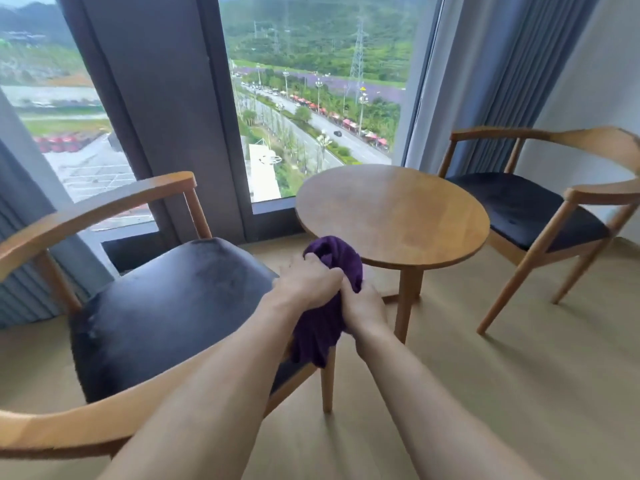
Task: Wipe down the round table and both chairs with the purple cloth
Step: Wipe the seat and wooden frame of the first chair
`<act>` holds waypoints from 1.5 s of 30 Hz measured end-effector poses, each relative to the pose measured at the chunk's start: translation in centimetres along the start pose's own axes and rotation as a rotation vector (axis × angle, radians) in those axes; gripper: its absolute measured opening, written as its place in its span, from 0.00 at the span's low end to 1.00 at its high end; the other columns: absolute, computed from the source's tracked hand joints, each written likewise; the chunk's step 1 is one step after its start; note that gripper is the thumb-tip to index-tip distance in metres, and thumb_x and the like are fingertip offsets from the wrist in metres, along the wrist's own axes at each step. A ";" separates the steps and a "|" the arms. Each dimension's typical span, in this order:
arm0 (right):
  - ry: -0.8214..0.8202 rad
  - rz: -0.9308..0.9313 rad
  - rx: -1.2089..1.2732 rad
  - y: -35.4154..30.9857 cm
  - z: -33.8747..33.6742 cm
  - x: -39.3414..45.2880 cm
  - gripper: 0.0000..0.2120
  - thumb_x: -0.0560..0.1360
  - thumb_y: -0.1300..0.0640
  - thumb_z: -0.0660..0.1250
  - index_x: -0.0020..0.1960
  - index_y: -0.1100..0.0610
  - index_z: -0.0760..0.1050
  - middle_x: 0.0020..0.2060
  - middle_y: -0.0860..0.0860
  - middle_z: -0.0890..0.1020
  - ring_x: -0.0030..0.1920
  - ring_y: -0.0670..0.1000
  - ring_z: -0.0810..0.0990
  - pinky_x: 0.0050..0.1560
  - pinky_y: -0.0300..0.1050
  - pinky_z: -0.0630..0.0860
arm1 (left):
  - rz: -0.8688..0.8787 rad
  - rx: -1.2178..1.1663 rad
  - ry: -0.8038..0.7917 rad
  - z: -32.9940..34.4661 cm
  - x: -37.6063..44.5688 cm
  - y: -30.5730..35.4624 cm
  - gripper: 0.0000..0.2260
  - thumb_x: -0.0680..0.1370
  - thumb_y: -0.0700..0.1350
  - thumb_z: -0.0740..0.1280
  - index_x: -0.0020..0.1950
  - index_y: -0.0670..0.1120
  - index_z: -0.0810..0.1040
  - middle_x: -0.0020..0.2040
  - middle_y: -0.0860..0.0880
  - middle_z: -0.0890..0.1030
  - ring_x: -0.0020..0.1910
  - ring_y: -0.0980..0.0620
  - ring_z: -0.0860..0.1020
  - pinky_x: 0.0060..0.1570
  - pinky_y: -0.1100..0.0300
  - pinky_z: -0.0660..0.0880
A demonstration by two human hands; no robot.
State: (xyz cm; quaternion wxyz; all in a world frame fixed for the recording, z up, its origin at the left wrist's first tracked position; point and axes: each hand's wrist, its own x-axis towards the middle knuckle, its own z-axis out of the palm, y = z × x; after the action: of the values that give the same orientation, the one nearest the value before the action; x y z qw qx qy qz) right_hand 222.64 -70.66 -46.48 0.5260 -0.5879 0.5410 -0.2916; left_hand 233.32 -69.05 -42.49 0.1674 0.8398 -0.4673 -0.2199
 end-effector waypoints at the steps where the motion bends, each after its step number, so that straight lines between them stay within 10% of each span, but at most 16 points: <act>1: -0.021 0.044 0.000 -0.1 0.1 -0.2 0.24 0.81 0.40 0.56 0.68 0.54 0.72 0.61 0.57 0.80 0.62 0.60 0.78 0.63 0.60 0.76 | 0.010 -0.011 0.009 -0.2 0.3 0.1 0.27 0.72 0.64 0.54 0.60 0.47 0.75 0.60 0.43 0.77 0.54 0.42 0.74 0.53 0.49 0.70; 9: -0.012 0.411 0.012 -3.9 0.7 0.1 0.35 0.78 0.34 0.52 0.74 0.59 0.63 0.66 0.60 0.75 0.63 0.63 0.76 0.63 0.61 0.76 | -0.004 -0.007 0.034 -0.6 1.6 -1.5 0.27 0.77 0.70 0.56 0.57 0.47 0.71 0.53 0.44 0.82 0.44 0.47 0.73 0.44 0.53 0.69; 19: 0.275 0.381 -0.124 -2.7 5.5 -5.1 0.23 0.80 0.38 0.54 0.61 0.56 0.66 0.60 0.57 0.78 0.58 0.58 0.77 0.57 0.51 0.74 | 0.122 0.009 -0.041 -1.5 -1.2 -6.1 0.27 0.76 0.71 0.54 0.50 0.48 0.72 0.42 0.48 0.79 0.42 0.43 0.77 0.43 0.52 0.71; 28: 0.473 0.394 -0.106 -4.9 4.3 2.5 0.25 0.80 0.41 0.57 0.64 0.61 0.74 0.60 0.60 0.80 0.61 0.62 0.77 0.59 0.48 0.73 | 0.227 -0.157 -0.166 -0.8 6.2 -1.1 0.28 0.81 0.57 0.57 0.72 0.37 0.65 0.63 0.38 0.77 0.62 0.37 0.76 0.57 0.49 0.70; 45: 0.609 0.429 -0.218 -3.8 8.1 -2.5 0.25 0.83 0.43 0.52 0.65 0.64 0.67 0.64 0.65 0.76 0.64 0.65 0.75 0.60 0.51 0.70 | 0.316 -0.159 -0.262 -1.4 2.9 -5.5 0.33 0.79 0.66 0.58 0.67 0.37 0.71 0.60 0.39 0.80 0.59 0.38 0.78 0.52 0.52 0.70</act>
State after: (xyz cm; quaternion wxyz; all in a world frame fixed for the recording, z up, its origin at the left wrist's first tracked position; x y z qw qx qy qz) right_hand 230.64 -66.40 -44.63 0.3249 -0.4002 0.8109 -0.2770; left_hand 239.36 -68.59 -44.58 0.2035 0.7045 -0.5920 -0.3344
